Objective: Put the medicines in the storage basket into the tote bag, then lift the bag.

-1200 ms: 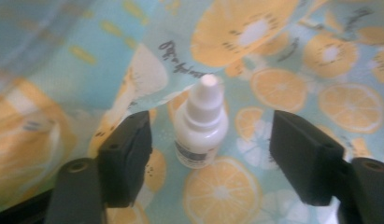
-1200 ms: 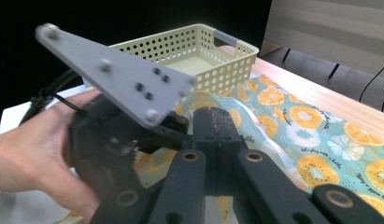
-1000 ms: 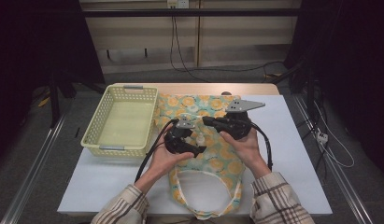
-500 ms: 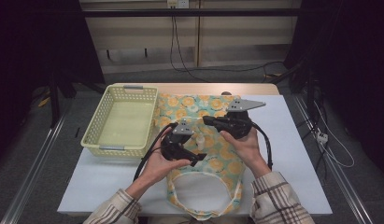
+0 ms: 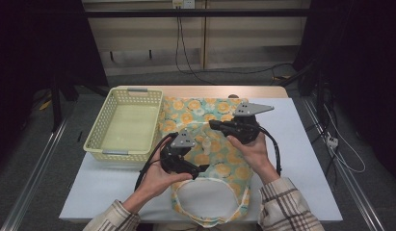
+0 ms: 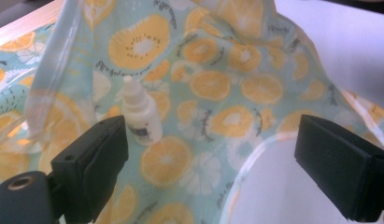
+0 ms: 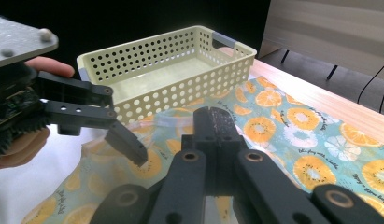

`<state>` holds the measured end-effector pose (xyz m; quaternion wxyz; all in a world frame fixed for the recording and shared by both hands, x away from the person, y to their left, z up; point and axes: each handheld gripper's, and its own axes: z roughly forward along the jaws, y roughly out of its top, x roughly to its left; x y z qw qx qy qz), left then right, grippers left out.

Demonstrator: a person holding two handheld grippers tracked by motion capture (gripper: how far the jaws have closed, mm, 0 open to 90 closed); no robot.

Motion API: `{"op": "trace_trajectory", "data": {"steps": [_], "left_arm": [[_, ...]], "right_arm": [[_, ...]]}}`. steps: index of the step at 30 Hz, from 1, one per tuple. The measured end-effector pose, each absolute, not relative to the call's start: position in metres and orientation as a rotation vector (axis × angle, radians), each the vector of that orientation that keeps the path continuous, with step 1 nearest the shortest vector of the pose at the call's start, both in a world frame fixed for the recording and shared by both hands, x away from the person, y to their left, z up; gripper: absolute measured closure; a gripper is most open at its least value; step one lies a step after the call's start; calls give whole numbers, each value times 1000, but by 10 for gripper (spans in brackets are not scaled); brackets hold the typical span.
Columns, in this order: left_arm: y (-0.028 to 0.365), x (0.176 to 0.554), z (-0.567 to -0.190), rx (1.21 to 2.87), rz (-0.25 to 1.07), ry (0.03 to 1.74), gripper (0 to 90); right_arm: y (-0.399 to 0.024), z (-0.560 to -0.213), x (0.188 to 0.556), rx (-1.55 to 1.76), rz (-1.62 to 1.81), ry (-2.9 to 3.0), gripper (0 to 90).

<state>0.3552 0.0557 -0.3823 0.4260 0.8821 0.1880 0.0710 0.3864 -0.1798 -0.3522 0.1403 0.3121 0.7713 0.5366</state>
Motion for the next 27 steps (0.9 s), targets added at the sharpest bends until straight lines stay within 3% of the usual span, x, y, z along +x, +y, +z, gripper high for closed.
{"op": "trace_trajectory", "data": {"steps": [20,27], "left_arm": [[62,349,-425,2291,146,442,216],[58,353,-434,2336,115,412,191]], "right_arm": [[-176,-356,387,899,1541,2247,900],[-177,-358,387,905,1535,2251,900]]}}
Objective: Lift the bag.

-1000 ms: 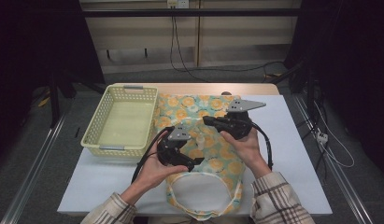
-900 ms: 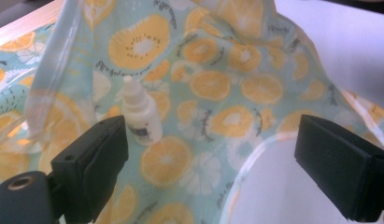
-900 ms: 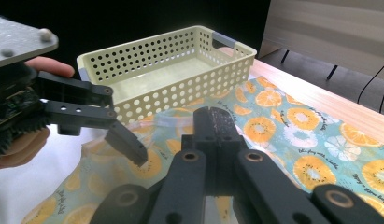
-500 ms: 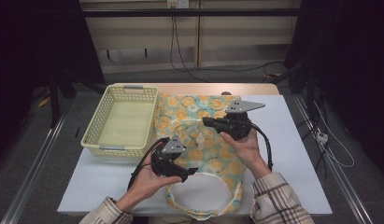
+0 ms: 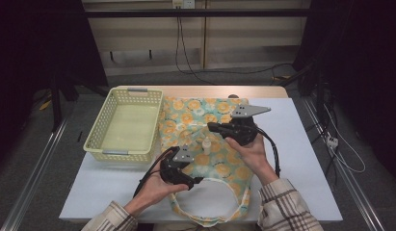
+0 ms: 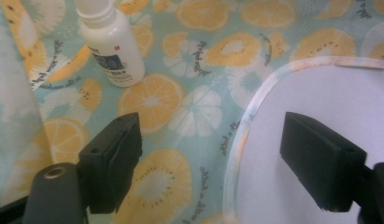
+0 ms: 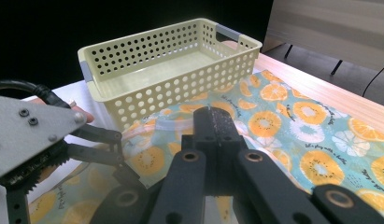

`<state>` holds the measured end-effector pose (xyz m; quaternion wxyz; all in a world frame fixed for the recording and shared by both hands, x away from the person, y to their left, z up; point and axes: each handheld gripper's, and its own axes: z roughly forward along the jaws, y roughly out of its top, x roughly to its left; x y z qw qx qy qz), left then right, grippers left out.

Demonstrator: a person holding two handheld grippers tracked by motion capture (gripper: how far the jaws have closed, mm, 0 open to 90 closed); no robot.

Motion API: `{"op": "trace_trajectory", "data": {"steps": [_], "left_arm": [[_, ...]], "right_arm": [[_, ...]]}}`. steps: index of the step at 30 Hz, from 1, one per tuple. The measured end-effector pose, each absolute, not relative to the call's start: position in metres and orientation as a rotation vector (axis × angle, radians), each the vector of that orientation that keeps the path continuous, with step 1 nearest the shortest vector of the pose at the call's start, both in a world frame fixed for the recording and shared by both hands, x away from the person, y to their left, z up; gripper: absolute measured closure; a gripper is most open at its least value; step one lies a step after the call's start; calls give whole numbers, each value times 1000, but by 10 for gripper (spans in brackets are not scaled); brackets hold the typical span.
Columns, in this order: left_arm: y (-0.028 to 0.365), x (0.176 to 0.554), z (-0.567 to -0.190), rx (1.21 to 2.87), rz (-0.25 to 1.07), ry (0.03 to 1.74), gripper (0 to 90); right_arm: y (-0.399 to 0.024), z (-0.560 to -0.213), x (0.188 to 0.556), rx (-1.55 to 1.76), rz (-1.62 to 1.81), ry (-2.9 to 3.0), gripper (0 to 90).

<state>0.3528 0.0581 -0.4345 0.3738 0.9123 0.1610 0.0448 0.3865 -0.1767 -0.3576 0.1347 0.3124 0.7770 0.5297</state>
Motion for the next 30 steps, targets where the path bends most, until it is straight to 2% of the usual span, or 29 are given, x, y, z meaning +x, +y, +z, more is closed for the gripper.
{"op": "trace_trajectory", "data": {"steps": [7,10,12,13,17,22,25,27,30], "left_arm": [[52,356,-448,2410,80,391,176],[48,357,-454,2430,96,381,244],[48,360,-454,2429,82,396,233],[47,362,-455,2426,61,400,264],[46,365,-455,2430,36,418,296],[44,365,-452,2448,63,451,380],[44,367,-451,2435,23,447,454],[46,371,-452,2403,11,477,613],[48,372,-452,2402,28,490,714]], "right_arm": [[-176,-361,387,908,1527,2263,900],[-176,-361,386,903,1529,2261,900],[-176,-361,385,902,1527,2263,900],[-176,-361,385,903,1527,2262,900],[-176,-361,386,908,1525,2260,900],[-177,-362,386,907,1515,2260,900],[-177,-362,386,912,1516,2260,900],[-177,-362,386,911,1515,2261,900],[-177,-362,386,911,1515,2261,900]]}}
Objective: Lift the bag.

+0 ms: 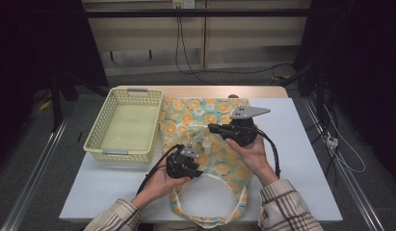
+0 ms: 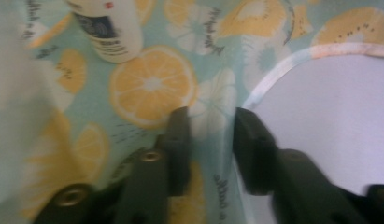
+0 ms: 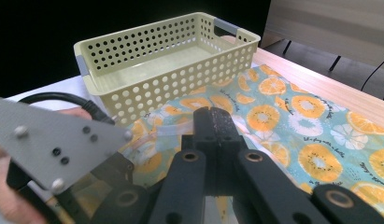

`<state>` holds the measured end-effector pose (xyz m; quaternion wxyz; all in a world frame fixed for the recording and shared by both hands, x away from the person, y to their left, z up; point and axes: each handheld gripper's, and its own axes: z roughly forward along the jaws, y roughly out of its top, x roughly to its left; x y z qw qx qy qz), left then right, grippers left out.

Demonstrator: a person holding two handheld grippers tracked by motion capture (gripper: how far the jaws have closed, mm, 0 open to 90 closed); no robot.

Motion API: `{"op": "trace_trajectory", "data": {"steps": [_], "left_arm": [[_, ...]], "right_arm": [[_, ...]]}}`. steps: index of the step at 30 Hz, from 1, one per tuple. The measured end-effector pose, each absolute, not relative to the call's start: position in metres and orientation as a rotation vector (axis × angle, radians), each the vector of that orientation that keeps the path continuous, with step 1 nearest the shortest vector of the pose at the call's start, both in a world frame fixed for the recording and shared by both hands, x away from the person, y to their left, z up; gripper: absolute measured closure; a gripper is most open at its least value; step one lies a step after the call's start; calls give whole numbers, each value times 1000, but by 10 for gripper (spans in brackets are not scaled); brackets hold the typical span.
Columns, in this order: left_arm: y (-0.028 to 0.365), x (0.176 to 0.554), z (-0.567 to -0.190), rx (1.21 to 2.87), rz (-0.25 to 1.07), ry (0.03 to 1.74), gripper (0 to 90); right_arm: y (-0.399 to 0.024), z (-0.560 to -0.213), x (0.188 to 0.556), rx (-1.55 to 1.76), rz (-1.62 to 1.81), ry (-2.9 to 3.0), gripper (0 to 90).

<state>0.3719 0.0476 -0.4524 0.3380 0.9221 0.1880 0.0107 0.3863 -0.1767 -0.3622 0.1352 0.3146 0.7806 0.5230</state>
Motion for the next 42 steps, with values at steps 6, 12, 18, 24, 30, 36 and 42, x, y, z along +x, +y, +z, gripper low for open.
{"op": "trace_trajectory", "data": {"steps": [6,12,18,24,30,36,42], "left_arm": [[47,370,-452,2395,-3,511,900],[56,366,-431,2276,5,531,900],[67,369,-400,2156,40,528,900],[75,374,-371,2058,72,526,900],[83,375,-337,1943,99,513,900],[88,379,-309,1881,147,498,900],[92,376,-274,1839,208,458,900]], "right_arm": [[-178,-362,387,916,1516,2257,900],[-183,-358,389,927,1526,2232,900],[-187,-348,393,915,1557,2197,900],[-192,-341,400,935,1572,2157,900],[-197,-326,409,948,1590,2103,900],[-199,-305,419,938,1590,2064,900],[-204,-286,428,945,1588,2037,900]]}}
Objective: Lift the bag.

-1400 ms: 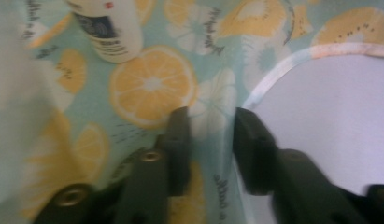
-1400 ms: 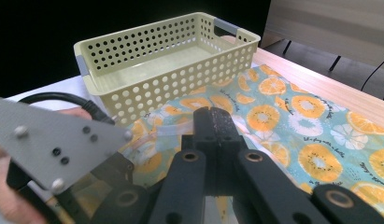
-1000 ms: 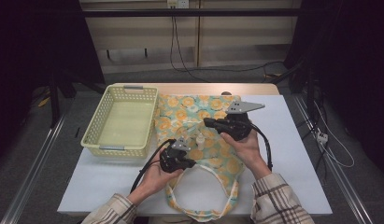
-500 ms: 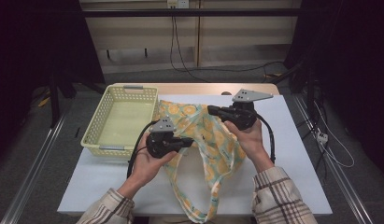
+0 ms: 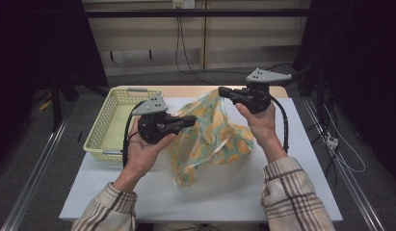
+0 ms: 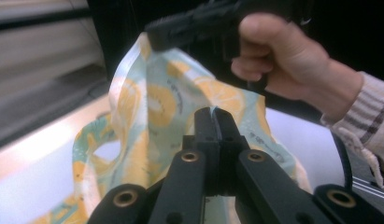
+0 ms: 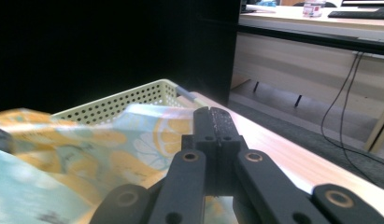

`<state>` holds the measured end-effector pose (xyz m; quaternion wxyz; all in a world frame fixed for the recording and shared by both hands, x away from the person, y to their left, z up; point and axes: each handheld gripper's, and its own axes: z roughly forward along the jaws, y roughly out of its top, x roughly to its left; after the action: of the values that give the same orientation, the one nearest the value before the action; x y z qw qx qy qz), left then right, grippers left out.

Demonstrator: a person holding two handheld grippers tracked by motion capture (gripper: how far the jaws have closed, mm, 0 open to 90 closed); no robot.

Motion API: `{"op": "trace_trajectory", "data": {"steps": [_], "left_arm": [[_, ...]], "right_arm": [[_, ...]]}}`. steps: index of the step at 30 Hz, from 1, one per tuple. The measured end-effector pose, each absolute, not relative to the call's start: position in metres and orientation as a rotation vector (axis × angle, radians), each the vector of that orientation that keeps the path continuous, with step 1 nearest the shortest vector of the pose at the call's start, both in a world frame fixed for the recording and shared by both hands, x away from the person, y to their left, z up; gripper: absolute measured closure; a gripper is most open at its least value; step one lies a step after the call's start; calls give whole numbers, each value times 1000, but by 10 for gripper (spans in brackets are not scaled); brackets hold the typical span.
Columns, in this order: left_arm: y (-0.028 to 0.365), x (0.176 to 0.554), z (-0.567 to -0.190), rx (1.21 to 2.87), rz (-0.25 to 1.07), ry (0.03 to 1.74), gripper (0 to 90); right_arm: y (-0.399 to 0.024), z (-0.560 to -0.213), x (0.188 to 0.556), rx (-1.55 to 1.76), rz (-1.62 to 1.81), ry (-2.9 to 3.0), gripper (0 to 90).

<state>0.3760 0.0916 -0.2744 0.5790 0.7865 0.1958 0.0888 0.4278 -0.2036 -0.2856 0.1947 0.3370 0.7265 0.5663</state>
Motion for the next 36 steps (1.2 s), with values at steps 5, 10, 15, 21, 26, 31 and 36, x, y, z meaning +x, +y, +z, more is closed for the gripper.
{"op": "trace_trajectory", "data": {"steps": [5,10,15,21,26,31,36], "left_arm": [[99,374,-251,1791,241,443,900],[103,371,-234,1760,260,428,900],[110,369,-213,1710,269,403,900],[104,370,-222,1747,266,409,900],[93,380,-249,1843,250,455,900],[88,386,-275,1891,238,477,900],[84,393,-297,1948,233,517,895]], "right_arm": [[-209,-267,435,942,1605,1996,900],[-215,-245,445,950,1579,1958,900],[-221,-221,448,937,1570,1918,900],[-223,-217,451,943,1544,1905,900],[-224,-240,463,999,1485,1933,900],[-228,-266,473,1065,1454,1953,900],[-228,-286,479,1108,1436,1977,900]]}}
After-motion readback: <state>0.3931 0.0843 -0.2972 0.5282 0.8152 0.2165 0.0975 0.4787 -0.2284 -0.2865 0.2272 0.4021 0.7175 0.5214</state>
